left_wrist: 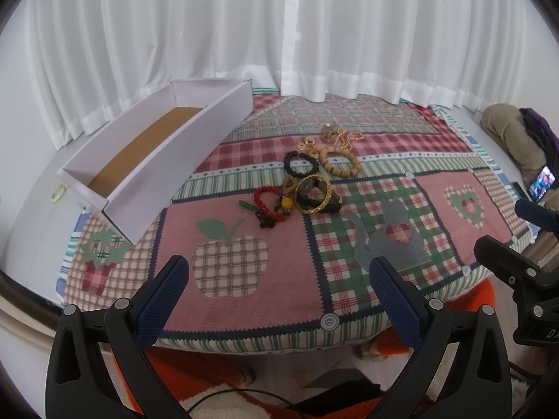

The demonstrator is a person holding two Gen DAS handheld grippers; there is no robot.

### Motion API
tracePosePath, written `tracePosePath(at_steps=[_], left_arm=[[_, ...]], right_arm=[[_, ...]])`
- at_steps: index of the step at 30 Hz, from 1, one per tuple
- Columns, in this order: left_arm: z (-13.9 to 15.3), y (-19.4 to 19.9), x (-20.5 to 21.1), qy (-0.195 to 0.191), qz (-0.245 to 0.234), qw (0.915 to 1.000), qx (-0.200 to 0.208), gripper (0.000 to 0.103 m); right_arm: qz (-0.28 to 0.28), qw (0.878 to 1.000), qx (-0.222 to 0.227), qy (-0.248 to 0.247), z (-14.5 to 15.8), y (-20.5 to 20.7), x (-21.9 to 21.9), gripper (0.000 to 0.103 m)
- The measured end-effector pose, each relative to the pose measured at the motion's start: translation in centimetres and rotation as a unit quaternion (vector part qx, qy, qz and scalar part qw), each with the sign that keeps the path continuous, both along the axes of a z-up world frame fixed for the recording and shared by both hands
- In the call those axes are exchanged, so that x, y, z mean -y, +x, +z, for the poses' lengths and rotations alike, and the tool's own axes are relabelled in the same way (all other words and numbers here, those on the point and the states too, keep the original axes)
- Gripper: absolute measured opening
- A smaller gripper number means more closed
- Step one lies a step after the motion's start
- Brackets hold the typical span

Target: Organize jewelry

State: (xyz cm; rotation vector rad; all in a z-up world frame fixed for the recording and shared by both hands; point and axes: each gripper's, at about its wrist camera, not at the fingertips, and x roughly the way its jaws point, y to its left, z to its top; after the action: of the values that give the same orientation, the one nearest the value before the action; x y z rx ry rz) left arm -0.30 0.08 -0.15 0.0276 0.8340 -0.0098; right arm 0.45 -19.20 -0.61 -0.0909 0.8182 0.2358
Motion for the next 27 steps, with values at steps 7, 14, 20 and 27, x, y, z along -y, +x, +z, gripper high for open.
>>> tracePosePath(at_steps=[7,14,20,27], left_arm=[[0.02,0.05,0.01,0.0,-0.001,1.0,0.0,0.102],[-0.07,0.1,-0.31,0.001,0.0,1.0,-0.001,0.102],[-0.12,0.1,-0.33,0.001,-0.001,1.0,-0.001,0.102],[-0.34,0.1,-0.03,0.001,0.001,1.0,-0.004,0.102]], right_arm=[[0.0,1.0,0.0,0.001,-0.01,0.02,-0.06,0.102],[0.0,1.0,-0.001,0.001,-0.22,0.23,0.53,0.102],[-0.001,1.0,-0.001,0.002,-0.3,-0.17,-0.1,0.102],[-0.001,1.0,-0.002,0.002,-0.38,-0.14,0.0,0.102]])
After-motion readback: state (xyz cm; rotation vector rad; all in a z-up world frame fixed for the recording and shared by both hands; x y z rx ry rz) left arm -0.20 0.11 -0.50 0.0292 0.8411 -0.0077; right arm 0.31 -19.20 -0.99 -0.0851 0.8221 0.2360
